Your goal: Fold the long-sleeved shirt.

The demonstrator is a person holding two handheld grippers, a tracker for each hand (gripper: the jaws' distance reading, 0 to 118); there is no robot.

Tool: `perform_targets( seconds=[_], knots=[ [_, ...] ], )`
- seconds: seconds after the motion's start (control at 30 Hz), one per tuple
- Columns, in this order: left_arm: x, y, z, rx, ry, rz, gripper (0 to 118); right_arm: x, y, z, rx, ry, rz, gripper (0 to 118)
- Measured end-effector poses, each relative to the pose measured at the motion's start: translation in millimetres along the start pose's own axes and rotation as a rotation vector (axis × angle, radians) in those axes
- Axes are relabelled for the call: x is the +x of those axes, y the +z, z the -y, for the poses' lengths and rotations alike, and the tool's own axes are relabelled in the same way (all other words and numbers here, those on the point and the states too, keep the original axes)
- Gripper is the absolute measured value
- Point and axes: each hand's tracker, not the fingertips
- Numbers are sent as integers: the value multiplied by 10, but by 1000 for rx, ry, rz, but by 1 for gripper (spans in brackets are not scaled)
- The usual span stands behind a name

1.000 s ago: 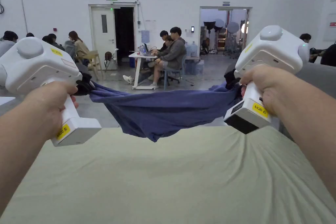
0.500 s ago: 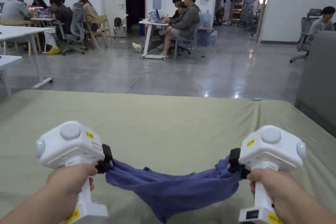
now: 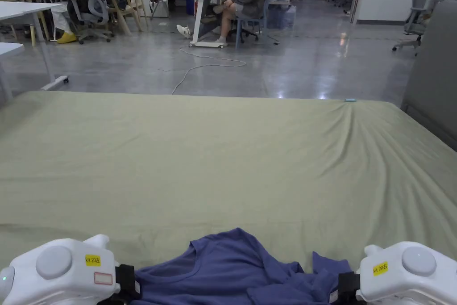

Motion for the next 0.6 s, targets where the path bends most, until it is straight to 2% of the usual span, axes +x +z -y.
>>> perform_targets(
  seconds=[0.13, 0.2, 0.23, 0.27, 0.3, 0.33, 0.37, 0.4, 0.43, 0.47, 0.5, 0.6],
  knots=[
    [-85, -183, 366, -51, -8, -71, 0, 148, -271, 272, -15, -31, 22, 19],
    [-189, -299, 500, -82, 45, -67, 0, 194, -324, 317, 7, -64, 4, 24],
    [-244, -356, 547, -89, 67, -70, 0, 208, -314, 310, 23, -71, -4, 33],
    [-286, -405, 574, -97, 86, -68, 0, 222, -305, 312, 25, -71, 0, 50],
    [-311, -433, 608, -115, 110, -66, 11, 224, -291, 303, 20, -72, 52, 83],
    [-319, -424, 630, -106, 124, -104, 36, 225, -253, 296, 6, -61, 147, 98],
    [-297, -361, 640, -84, 116, -104, 54, 220, -184, 294, -9, -56, 201, 101],
    [-234, -238, 662, -3, 126, -37, 80, 228, -8, 342, 39, -54, 182, 101],
    [-143, -94, 701, 54, 103, -37, 98, 223, 177, 400, 80, -46, 156, 101],
    [-58, 37, 743, 95, 56, -65, 108, 214, 348, 472, 112, -46, 138, 101],
    [30, 181, 813, 132, 0, -79, 112, 208, 545, 594, 155, -47, 111, 101],
    [215, 488, 1155, 153, -92, -43, 111, 199, 966, 1103, 228, -16, 58, 100]
  ],
)
